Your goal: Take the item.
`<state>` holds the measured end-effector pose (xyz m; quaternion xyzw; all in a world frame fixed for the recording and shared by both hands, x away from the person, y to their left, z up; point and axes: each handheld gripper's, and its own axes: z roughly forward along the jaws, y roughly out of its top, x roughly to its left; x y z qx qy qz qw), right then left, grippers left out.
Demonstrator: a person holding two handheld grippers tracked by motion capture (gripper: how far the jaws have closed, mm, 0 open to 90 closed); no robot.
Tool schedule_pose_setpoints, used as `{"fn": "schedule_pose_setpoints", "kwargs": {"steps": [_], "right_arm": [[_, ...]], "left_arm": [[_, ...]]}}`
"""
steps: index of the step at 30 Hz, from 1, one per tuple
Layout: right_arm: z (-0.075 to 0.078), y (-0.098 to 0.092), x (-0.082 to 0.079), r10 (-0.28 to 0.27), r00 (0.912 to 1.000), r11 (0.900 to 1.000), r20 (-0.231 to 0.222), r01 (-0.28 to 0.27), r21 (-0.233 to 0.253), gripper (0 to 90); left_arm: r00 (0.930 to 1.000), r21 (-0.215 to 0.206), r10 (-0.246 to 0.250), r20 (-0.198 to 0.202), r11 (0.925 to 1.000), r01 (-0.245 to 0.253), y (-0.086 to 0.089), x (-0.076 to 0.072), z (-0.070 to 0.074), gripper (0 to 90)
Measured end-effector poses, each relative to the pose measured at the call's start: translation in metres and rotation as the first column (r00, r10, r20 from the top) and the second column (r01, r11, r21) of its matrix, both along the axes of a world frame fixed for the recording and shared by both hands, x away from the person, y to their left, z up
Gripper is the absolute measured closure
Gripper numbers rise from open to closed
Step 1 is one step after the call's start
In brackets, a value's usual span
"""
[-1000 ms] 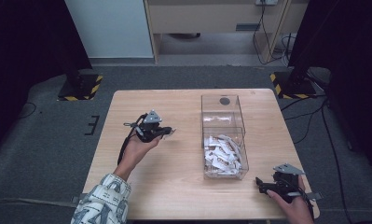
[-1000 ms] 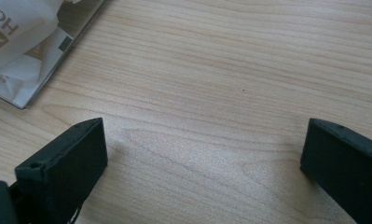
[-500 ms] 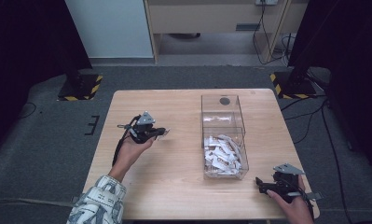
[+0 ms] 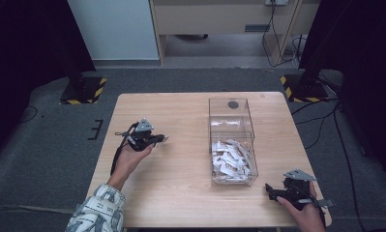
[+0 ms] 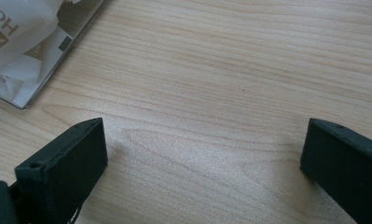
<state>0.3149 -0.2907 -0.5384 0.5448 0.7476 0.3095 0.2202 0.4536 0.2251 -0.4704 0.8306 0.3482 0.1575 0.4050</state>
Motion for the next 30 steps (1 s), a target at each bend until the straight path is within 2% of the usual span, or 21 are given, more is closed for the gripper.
{"fn": "schedule_pose_setpoints", "kwargs": {"steps": [10, 13, 30], "right_arm": [[0.0, 0.0, 0.0, 0.0, 1.0, 1.0, 0.0, 0.0, 0.0, 0.8], [0.0, 0.0, 0.0, 0.0, 1.0, 1.0, 0.0, 0.0, 0.0, 0.8], [0.0, 0.0, 0.0, 0.0, 1.0, 1.0, 0.0, 0.0, 0.0, 0.8]], "left_arm": [[0.9999, 0.005, 0.014, 0.004, 0.9999, -0.014, 0.007, -0.001, -0.003, 90.0], [0.9998, 0.023, 0.018, 0.0, 0.9996, -0.018, 0.011, 0.0, -0.007, 89.9], [0.9982, 0.038, 0.058, -0.017, 0.9976, -0.057, 0.023, 0.003, -0.024, 89.9]]}}
